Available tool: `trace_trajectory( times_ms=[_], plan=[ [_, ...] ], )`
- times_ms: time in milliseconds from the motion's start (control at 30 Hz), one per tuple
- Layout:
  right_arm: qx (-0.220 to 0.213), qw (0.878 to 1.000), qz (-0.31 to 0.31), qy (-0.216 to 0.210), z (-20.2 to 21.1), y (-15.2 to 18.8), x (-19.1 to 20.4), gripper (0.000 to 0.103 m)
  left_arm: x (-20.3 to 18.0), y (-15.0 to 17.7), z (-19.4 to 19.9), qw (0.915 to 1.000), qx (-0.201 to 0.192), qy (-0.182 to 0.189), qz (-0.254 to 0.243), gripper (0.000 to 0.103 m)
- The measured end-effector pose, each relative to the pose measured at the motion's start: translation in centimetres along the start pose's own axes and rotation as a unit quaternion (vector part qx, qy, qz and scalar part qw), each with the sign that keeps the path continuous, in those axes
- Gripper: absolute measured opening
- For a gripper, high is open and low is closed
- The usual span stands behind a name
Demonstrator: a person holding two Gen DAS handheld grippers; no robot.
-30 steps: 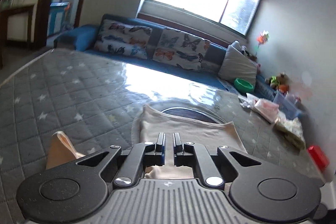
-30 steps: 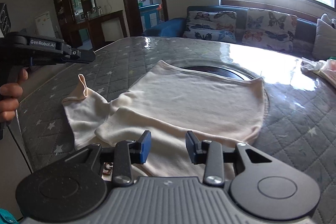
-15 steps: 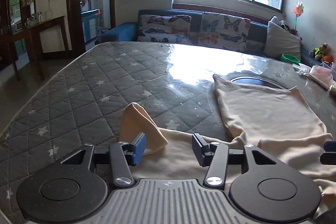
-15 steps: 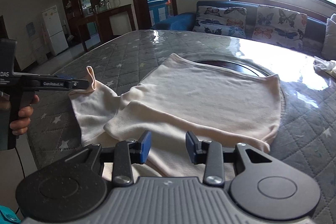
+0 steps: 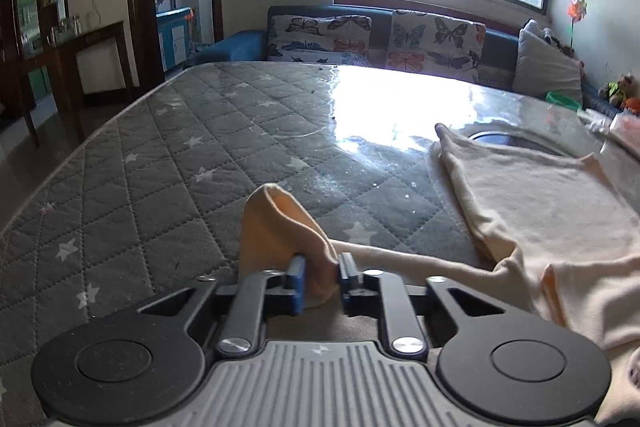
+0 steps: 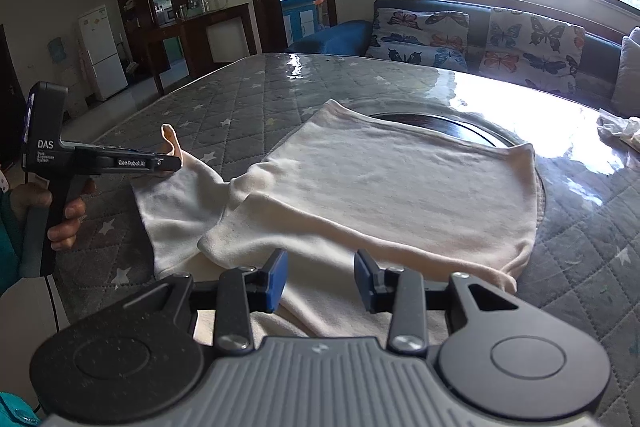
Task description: Fold clothes
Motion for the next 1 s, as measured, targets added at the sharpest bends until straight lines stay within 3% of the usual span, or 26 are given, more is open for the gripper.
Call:
trace_trajectory(
  times_ms=[133, 333, 500, 667, 833, 1000],
  plan=[
    [-0.007, 1.0, -0.003, 0.002, 0.5, 0.0, -0.4, 0.037, -1.0, -0.9, 2.2, 0.9992, -0.016, 0.037, 0.003, 0.009],
    [-0.021, 1.0, -0.013, 0.012, 1.7, 0.0, -1.6, 0.037, -5.6, -2.6, 6.1, 0.9902, -0.04, 0.134, -0.008, 0.009],
    [-0.036, 0.998, -0.034, 0.025, 3.3, 0.5, -3.4, 0.037, -10.5, -3.7, 8.1, 0.9731, -0.046, 0.225, -0.019, 0.009],
    [-0.047, 0.996, -0.058, 0.044, 5.1, 1.0, -5.5, 0.037, -15.4, -3.2, 8.8, 0.95, -0.03, 0.31, -0.02, 0.009],
    [-0.049, 0.994, -0.084, 0.054, 5.9, 1.4, -7.0, 0.037, -18.7, -1.3, 8.0, 0.9398, 0.002, 0.339, -0.047, 0.012],
    [-0.045, 0.993, -0.088, 0.06, 6.1, 1.9, -7.3, 0.037, -19.3, 0.7, 7.5, 0.9387, 0.024, 0.333, -0.085, 0.032]
  ],
)
Point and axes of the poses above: each gripper's, at about its wrist camera, not at the fingertips, and z roughly against the way its jaws point, x to its left, y to its underside, the point moved 1 cm from there along -z, roughly the way its jaws point, and after that the axes turned 3 degrees about y, right-handed, at the moved point
